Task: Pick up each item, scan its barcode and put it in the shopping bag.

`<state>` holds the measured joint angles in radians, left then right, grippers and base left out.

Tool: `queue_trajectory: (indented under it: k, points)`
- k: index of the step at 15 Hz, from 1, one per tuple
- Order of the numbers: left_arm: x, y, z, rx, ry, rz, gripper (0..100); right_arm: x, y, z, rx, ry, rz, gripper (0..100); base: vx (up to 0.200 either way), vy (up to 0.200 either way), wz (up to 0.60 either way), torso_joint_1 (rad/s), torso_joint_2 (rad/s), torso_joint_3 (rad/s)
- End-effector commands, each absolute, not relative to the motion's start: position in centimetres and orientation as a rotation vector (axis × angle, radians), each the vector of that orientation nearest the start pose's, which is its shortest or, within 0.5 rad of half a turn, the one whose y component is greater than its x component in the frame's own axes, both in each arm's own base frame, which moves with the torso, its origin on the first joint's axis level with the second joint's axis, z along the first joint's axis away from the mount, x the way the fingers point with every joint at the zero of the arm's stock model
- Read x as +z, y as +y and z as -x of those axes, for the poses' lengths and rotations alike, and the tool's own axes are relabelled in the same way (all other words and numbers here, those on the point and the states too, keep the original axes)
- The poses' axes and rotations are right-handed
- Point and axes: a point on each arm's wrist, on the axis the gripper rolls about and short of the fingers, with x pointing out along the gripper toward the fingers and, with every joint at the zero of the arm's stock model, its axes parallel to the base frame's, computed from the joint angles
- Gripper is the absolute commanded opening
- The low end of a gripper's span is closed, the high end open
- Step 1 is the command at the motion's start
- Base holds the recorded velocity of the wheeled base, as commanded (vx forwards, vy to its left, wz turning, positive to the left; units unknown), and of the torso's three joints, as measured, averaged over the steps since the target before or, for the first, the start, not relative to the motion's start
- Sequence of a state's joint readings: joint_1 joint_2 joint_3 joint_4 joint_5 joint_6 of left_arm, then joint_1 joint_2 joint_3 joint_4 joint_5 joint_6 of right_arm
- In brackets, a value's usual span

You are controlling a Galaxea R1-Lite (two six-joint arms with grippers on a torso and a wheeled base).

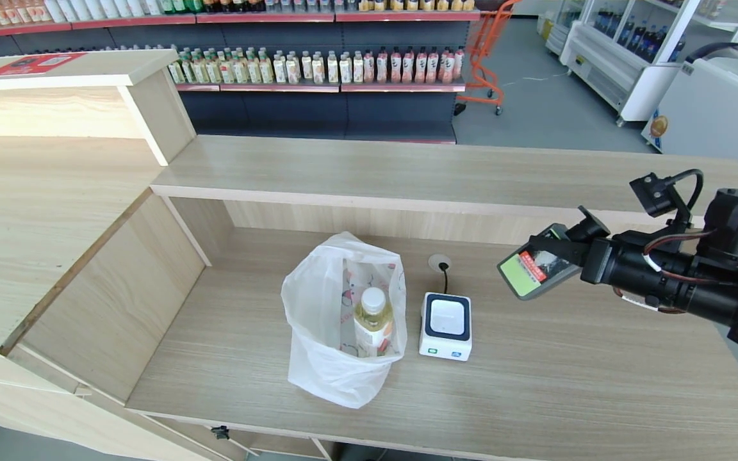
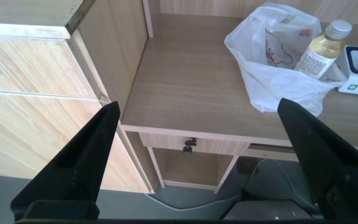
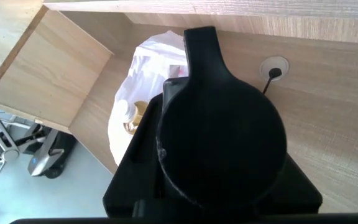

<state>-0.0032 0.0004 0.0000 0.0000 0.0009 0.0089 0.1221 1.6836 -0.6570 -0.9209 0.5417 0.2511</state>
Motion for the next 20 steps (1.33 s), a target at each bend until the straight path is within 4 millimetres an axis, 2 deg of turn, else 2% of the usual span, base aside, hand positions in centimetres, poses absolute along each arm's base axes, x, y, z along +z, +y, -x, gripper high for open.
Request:
queue_trajectory:
  k: [1, 4, 6, 8, 11, 13, 14, 16, 20]
  points:
    - [7.5, 0.0, 2.3, -0.002, 0.0, -0.008, 100, 17.2, 4.8, -28.6, 0.648, 0.211, -0.284, 0, 0.0, 0.0, 0.0, 0.0, 0.0, 0.0]
    - [7.6, 0.0, 2.3, -0.002, -0.002, -0.008, 100, 16.4, 4.9, -29.2, 0.641, 0.237, -0.289, 0, 0.0, 0.0, 0.0, 0.0, 0.0, 0.0]
    - [7.5, 0.0, 2.3, -0.002, 0.0, -0.008, 100, 15.7, 5.4, -30.5, 0.651, 0.253, -0.285, 0, 0.0, 0.0, 0.0, 0.0, 0.0, 0.0]
    - [7.6, 0.0, 2.3, -0.002, -0.002, -0.008, 100, 14.6, 7.1, -31.9, 0.692, 0.285, -0.285, 0, 0.0, 0.0, 0.0, 0.0, 0.0, 0.0]
    - [7.5, 0.0, 2.3, -0.002, 0.0, -0.008, 100, 12.5, 10.9, -33.9, 0.777, 0.328, -0.266, 0, 0.0, 0.0, 0.0, 0.0, 0.0, 0.0]
    - [7.5, 0.0, 2.3, -0.002, 0.0, -0.008, 100, 11.1, 13.0, -34.9, 0.827, 0.323, -0.181, 0, 0.0, 0.0, 0.0, 0.0, 0.0, 0.0]
    - [7.5, 0.0, 2.3, -0.002, 0.0, -0.008, 100, 9.7, 14.1, -35.8, 0.854, 0.319, -0.123, 0, 0.0, 0.0, 0.0, 0.0, 0.0, 0.0]
    - [7.5, 0.0, 2.3, -0.002, 0.0, -0.008, 100, 8.0, 15.2, -38.3, 0.879, 0.244, 0.025, 0, 0.0, 0.0, 0.0, 0.0, 0.0, 0.0]
    - [7.5, 0.0, 2.3, -0.002, 0.0, -0.008, 100, 7.2, 17.8, -41.1, 0.881, 0.157, 0.104, 0, 0.0, 0.0, 0.0, 0.0, 0.0, 0.0]
